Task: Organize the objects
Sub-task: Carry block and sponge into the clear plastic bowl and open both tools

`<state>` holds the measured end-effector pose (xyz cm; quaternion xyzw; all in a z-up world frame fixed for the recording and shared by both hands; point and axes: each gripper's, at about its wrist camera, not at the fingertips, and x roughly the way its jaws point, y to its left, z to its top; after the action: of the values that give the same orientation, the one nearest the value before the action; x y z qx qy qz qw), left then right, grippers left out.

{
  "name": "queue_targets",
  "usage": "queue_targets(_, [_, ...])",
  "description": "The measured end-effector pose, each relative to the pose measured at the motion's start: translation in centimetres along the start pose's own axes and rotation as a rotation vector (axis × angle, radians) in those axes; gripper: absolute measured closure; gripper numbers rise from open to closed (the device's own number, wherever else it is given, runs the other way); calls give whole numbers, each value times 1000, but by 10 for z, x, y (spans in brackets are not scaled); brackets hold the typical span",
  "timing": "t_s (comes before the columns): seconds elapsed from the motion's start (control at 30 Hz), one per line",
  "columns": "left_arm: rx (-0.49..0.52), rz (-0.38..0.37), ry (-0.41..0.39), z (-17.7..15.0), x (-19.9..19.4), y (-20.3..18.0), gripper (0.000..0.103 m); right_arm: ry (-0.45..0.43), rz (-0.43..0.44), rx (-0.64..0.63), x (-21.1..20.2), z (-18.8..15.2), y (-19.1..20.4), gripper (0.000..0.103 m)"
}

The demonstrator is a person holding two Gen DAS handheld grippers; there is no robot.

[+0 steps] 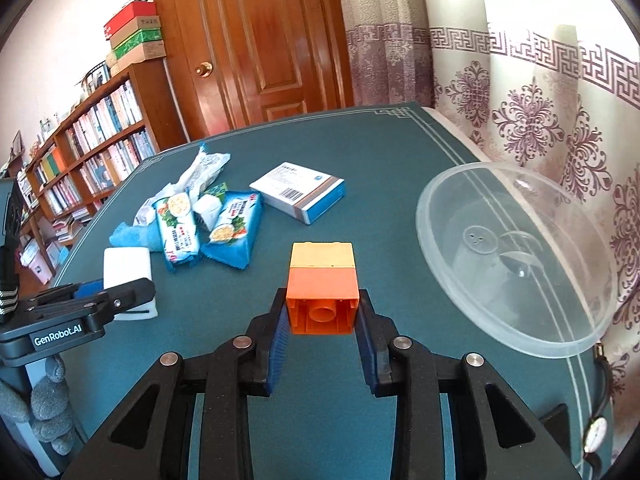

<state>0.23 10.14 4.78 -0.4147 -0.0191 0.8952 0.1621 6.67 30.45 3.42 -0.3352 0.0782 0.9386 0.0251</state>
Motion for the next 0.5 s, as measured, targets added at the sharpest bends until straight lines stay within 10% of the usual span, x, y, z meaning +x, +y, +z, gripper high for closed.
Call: queue_targets(0.5, [143, -43, 15, 11, 12, -68, 48, -21, -235, 152, -15, 5, -104, 70])
